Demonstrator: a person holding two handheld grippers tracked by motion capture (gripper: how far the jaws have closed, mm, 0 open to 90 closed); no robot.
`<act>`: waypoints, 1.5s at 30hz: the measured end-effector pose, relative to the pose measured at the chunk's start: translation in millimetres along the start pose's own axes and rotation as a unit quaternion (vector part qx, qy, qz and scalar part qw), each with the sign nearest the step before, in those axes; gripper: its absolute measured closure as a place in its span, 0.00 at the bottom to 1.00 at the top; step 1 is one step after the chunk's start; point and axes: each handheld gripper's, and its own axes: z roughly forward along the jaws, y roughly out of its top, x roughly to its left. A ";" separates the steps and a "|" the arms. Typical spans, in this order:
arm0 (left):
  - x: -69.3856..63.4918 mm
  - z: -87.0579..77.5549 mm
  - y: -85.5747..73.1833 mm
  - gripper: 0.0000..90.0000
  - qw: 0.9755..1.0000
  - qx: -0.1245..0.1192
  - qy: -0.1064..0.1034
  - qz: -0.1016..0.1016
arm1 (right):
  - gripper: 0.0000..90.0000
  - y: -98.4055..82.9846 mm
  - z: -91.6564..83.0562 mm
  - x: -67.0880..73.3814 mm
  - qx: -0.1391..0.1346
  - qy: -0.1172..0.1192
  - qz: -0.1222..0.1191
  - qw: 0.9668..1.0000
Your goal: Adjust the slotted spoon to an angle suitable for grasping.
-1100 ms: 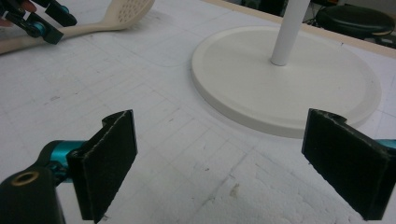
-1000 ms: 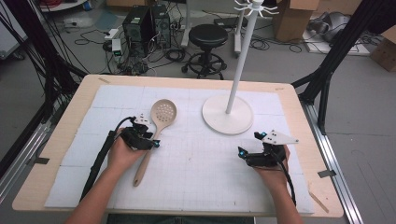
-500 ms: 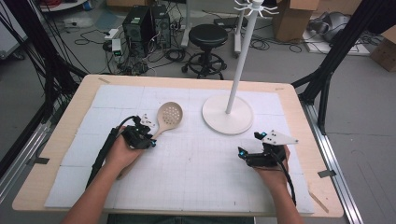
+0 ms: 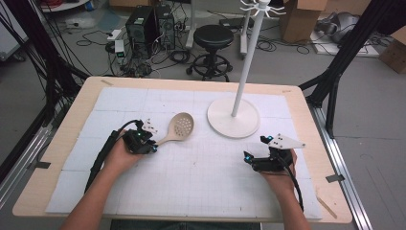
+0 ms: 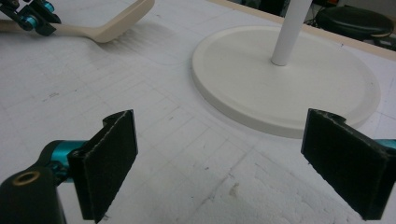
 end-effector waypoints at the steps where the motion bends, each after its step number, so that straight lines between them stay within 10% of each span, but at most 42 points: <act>1: -0.3 0.4 0.1 0.86 1.000 -0.002 -0.001 -0.001 | 0.11 0.0 0.0 0.0 0.000 0.000 0.000 1.000; 7: -3.4 5.1 5.8 0.58 0.999 -0.037 0.016 -0.008 | 0.11 -0.4 0.6 -0.3 -0.001 0.002 0.002 1.000; 23: 4.9 10.9 7.4 0.74 0.999 -0.039 -0.004 -0.025 | 0.11 -0.7 1.9 0.6 0.004 0.002 0.001 1.000; 34: -1.4 12.6 9.6 0.86 0.999 -0.033 -0.030 0.006 | 0.11 -0.6 1.6 0.0 0.004 0.001 -0.002 1.000; 45: -43.4 26.3 38.6 0.86 0.993 -0.035 -0.074 0.080 | 0.11 -0.6 1.6 0.3 0.003 0.002 -0.002 1.000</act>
